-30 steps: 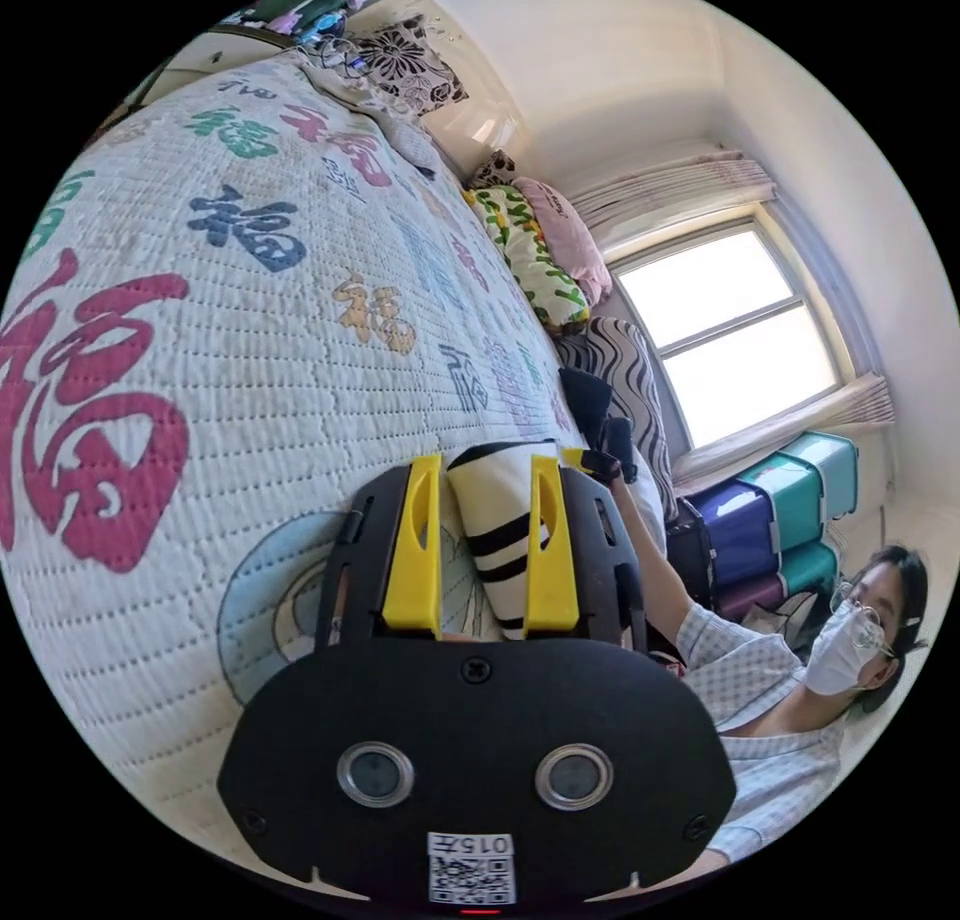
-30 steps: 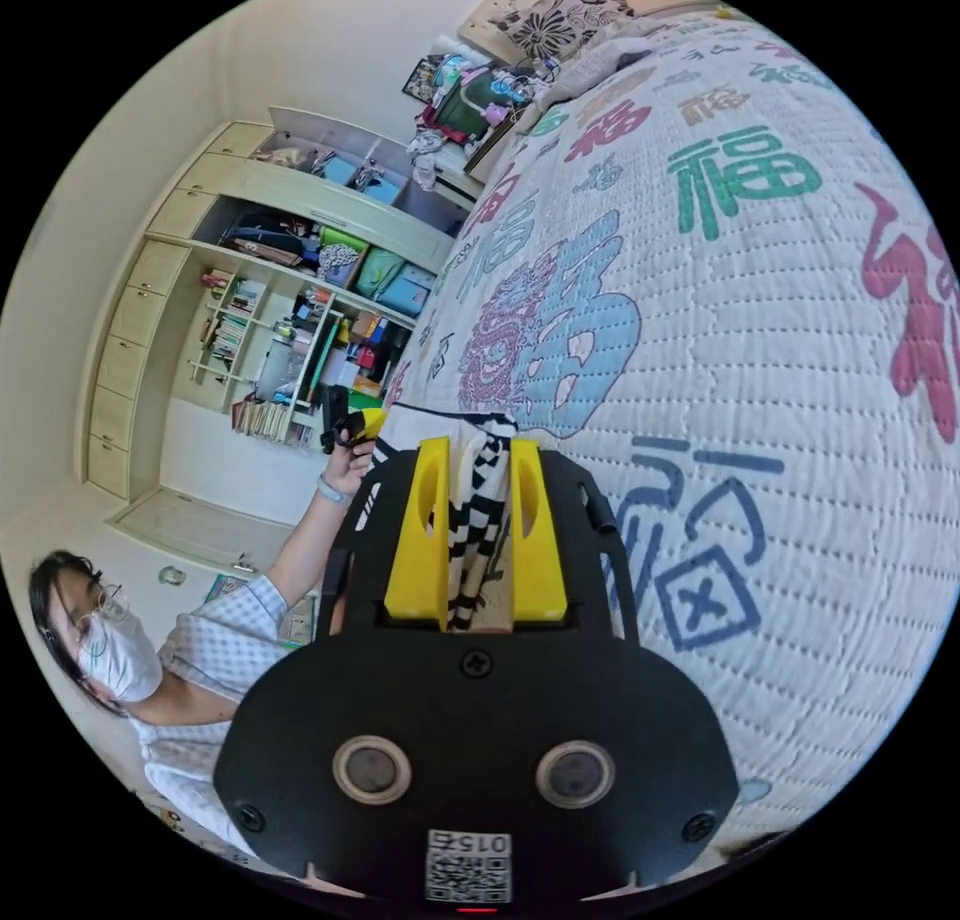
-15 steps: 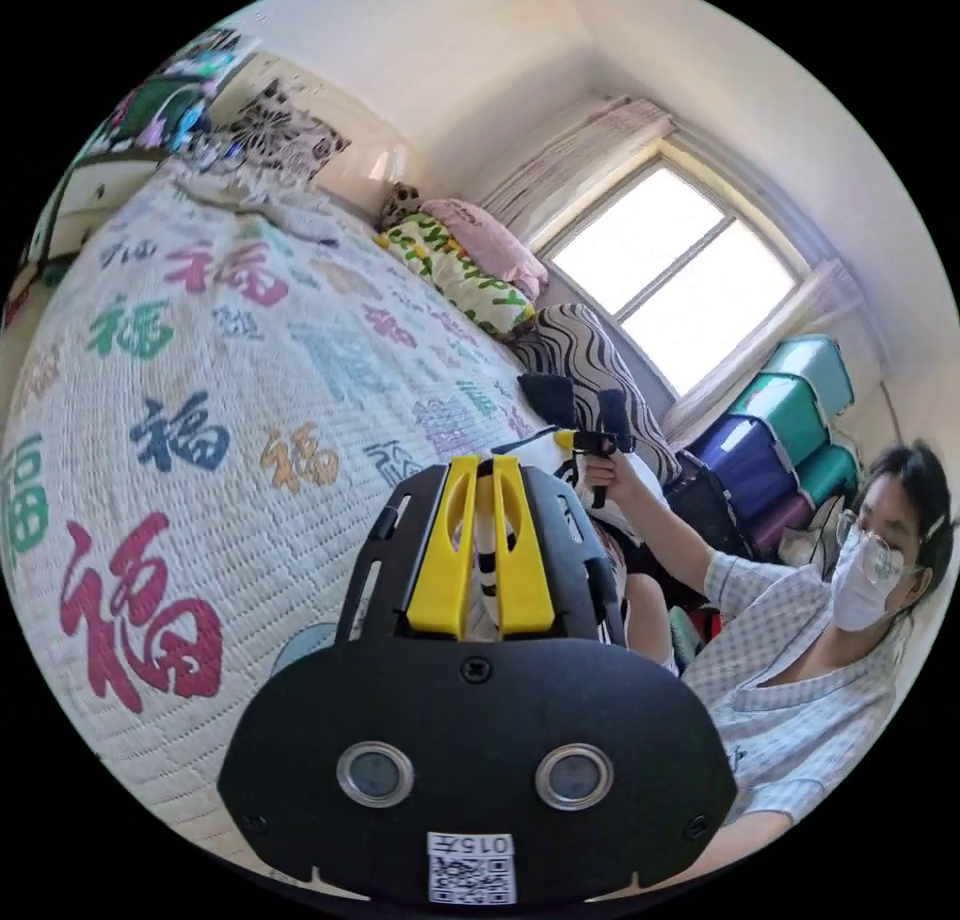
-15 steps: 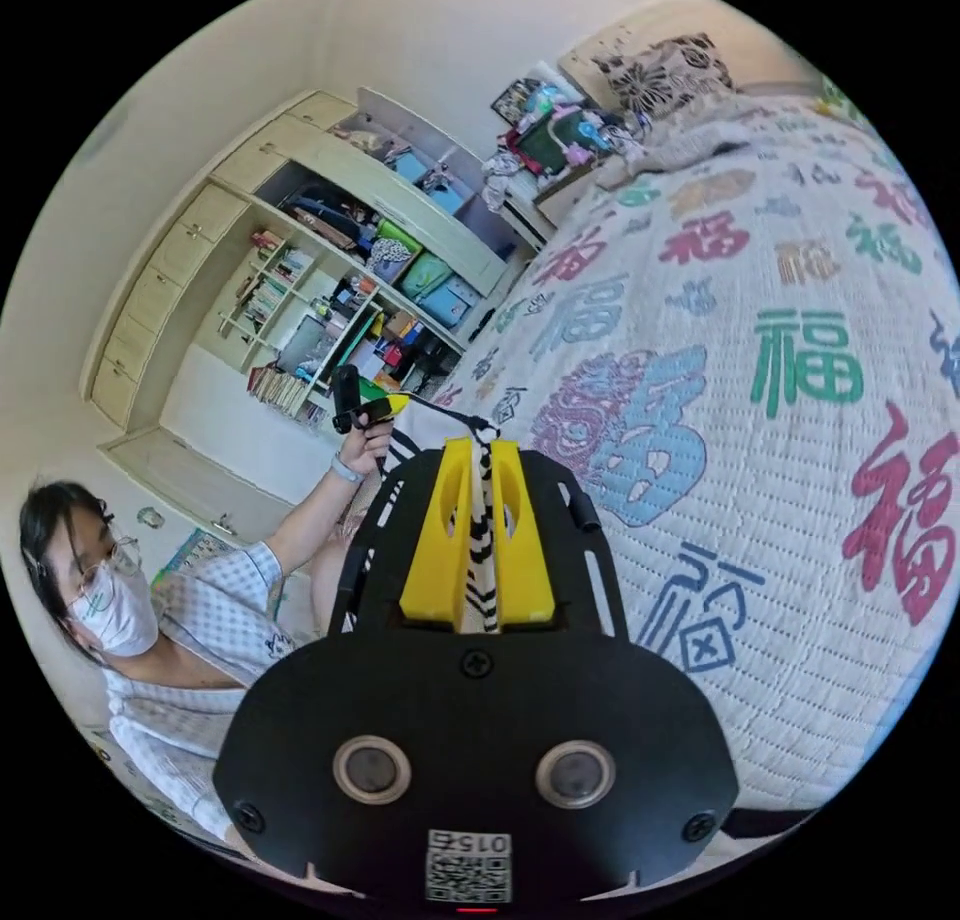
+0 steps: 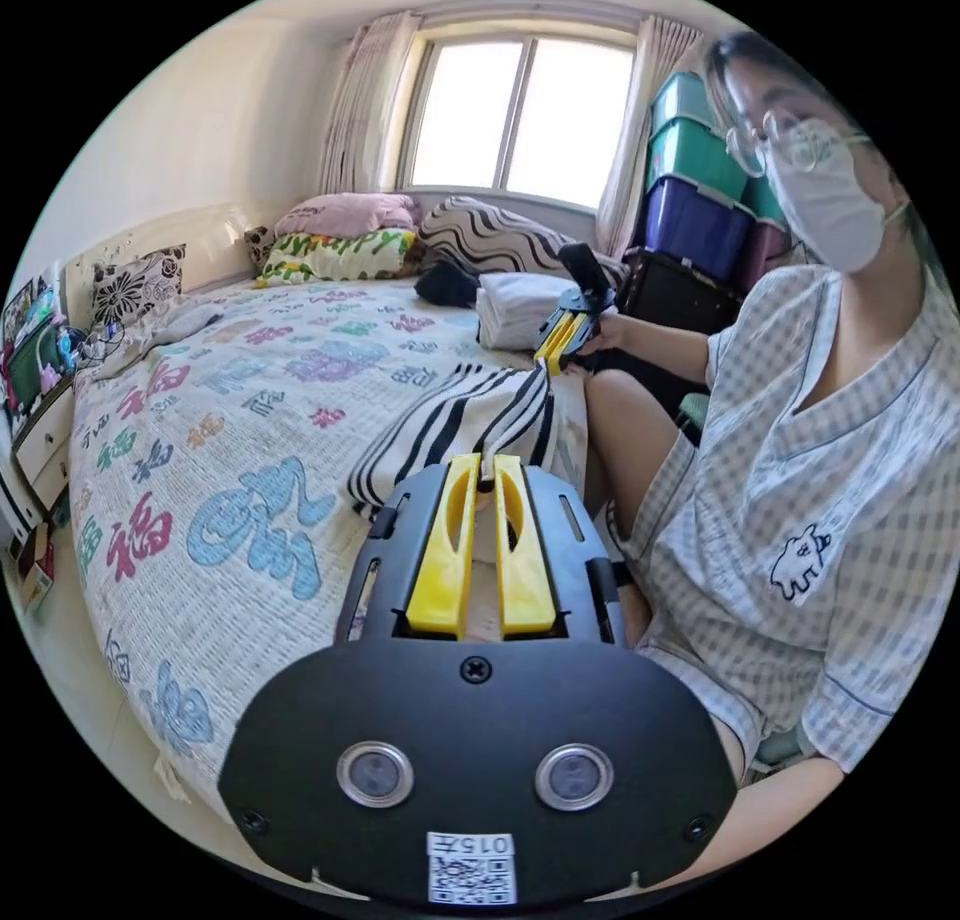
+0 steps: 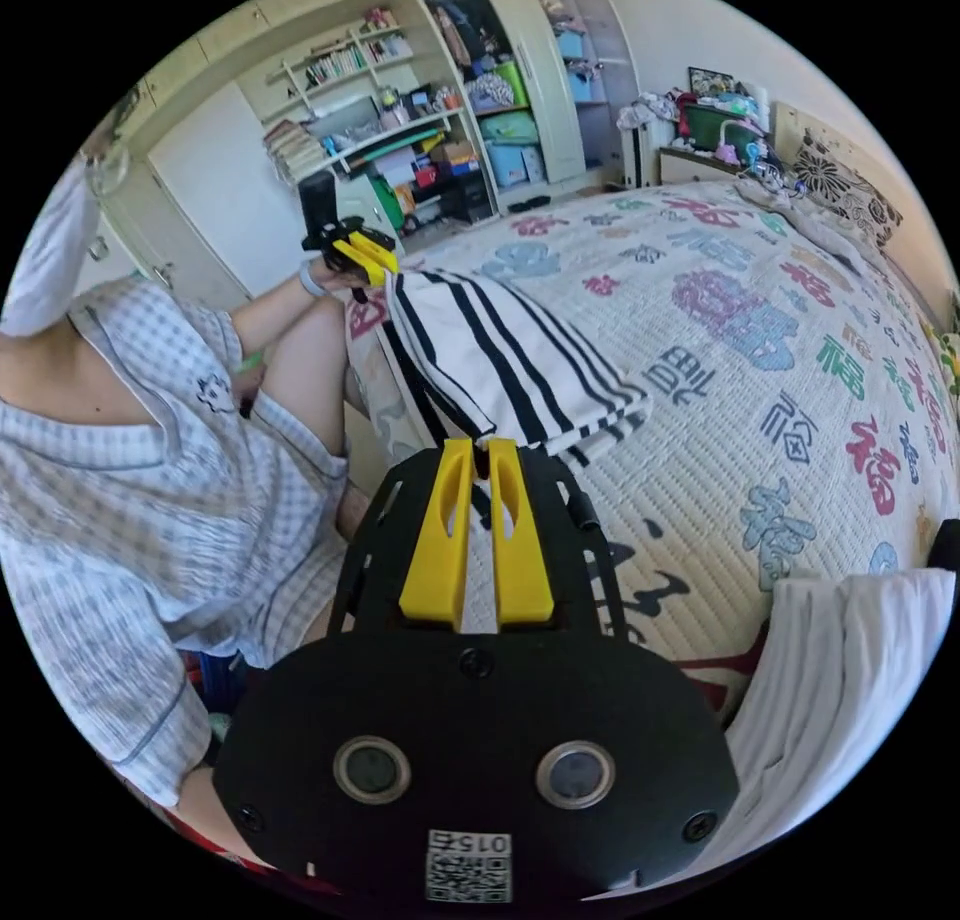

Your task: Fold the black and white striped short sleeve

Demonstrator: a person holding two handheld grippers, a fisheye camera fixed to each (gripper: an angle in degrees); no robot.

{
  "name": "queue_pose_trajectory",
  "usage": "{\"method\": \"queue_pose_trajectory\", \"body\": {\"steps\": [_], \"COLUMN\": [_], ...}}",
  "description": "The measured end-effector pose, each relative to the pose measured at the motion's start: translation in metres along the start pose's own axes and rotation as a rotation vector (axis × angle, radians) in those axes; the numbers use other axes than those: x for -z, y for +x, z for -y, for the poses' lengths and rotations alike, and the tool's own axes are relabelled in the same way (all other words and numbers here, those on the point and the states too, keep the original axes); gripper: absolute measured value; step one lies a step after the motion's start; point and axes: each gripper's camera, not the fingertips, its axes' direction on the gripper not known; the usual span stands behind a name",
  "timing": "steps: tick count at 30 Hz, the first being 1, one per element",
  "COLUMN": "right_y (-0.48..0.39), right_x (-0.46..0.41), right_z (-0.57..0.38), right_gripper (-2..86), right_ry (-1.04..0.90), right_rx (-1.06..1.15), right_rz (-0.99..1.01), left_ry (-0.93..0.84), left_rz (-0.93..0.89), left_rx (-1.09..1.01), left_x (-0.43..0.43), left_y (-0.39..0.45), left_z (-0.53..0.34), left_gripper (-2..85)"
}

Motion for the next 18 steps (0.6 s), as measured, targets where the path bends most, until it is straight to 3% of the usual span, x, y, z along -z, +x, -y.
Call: {"method": "queue_pose_trajectory", "body": {"steps": [9, 13, 18], "right_y": [-0.062, -0.097, -0.131], "right_x": [-0.045, -0.032, -0.048], "right_z": [-0.003, -0.006, 0.025], "right_gripper": [6.7, 7.0, 8.3], "right_ry": [-0.162, -0.082, -0.021], "right_rx": [-0.029, -0.072, -0.006], "right_rz": [-0.177, -0.317, -0.271], "left_ry": [-0.168, -0.086, -0.066], "left_rz": [0.171, 0.206, 0.211], "left_rx": [0.01, 0.065, 0.06], "left_x": [-0.016, 0.013, -0.016], "left_y": [0.081, 0.103, 0.111], "left_z": [-0.02, -0.013, 0.008], "left_gripper": [4.7, 6.2, 8.6]}}
